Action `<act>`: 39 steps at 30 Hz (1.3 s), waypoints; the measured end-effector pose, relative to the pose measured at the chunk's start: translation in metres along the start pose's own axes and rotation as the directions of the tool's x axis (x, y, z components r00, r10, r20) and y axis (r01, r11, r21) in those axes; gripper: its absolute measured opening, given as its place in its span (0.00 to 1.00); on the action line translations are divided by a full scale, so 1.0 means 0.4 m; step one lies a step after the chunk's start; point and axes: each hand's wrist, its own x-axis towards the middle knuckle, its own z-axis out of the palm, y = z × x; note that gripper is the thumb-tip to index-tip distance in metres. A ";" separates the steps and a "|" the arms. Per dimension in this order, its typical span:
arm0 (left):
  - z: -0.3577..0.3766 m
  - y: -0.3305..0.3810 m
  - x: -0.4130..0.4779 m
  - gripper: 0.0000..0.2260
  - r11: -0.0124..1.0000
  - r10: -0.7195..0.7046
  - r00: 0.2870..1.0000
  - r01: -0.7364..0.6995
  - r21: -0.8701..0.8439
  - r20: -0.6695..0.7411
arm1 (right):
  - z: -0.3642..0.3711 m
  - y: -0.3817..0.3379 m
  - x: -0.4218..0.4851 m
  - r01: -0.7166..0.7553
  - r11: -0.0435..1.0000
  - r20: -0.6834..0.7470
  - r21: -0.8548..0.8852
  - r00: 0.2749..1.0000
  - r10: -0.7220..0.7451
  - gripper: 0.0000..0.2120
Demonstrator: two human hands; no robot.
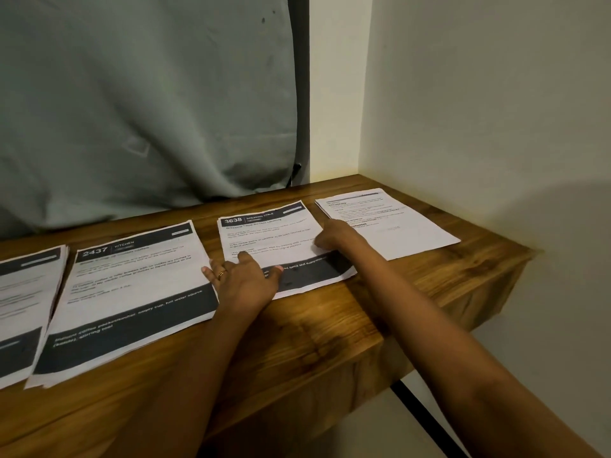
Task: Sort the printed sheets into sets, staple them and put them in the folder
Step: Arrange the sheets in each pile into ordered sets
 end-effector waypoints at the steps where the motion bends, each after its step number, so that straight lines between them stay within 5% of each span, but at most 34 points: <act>1: 0.001 0.000 0.001 0.35 1.000 0.002 1.000 -0.002 -0.009 -0.005 | -0.004 -0.002 -0.004 -0.008 1.000 0.002 -0.005 1.000 0.008 0.20; 15: 0.005 0.000 -0.009 0.29 0.999 0.018 0.997 -0.021 -0.044 -0.079 | -0.021 -0.013 -0.056 -0.065 0.995 0.015 -0.075 0.998 0.066 0.17; 21: 0.009 -0.012 0.000 0.27 0.992 0.005 0.990 -0.022 -0.124 -0.138 | -0.049 -0.016 -0.085 -0.075 0.996 0.103 0.039 0.992 0.070 0.19; 25: 0.014 -0.034 0.035 0.26 0.962 -0.001 0.994 -0.028 -0.272 -0.108 | -0.078 0.003 -0.100 -0.135 0.948 0.039 0.288 0.991 0.129 0.18; 29: -0.033 -0.056 0.038 0.29 0.768 -0.060 0.987 -0.051 -0.639 -0.150 | -0.117 0.054 -0.131 -0.119 0.887 0.095 0.446 0.992 0.086 0.14; 33: -0.114 -0.076 0.006 0.35 0.394 -0.042 0.999 0.029 -0.919 0.013 | -0.120 0.095 -0.182 -0.120 0.717 0.185 0.686 0.983 -0.012 0.15; 35: -0.140 -0.088 -0.018 0.23 0.241 0.014 0.999 0.048 -0.969 0.053 | -0.100 0.100 -0.218 -0.164 0.609 0.269 0.776 0.959 -0.084 0.14; 37: -0.158 -0.103 -0.046 0.12 0.229 0.026 0.999 0.024 -0.973 0.031 | -0.070 0.086 -0.254 -0.151 0.633 0.292 0.759 0.948 -0.125 0.14; 39: -0.161 -0.132 -0.069 0.13 0.263 0.005 1.000 0.000 -0.965 0.001 | -0.038 0.062 -0.290 -0.052 0.746 0.203 0.664 0.972 -0.114 0.16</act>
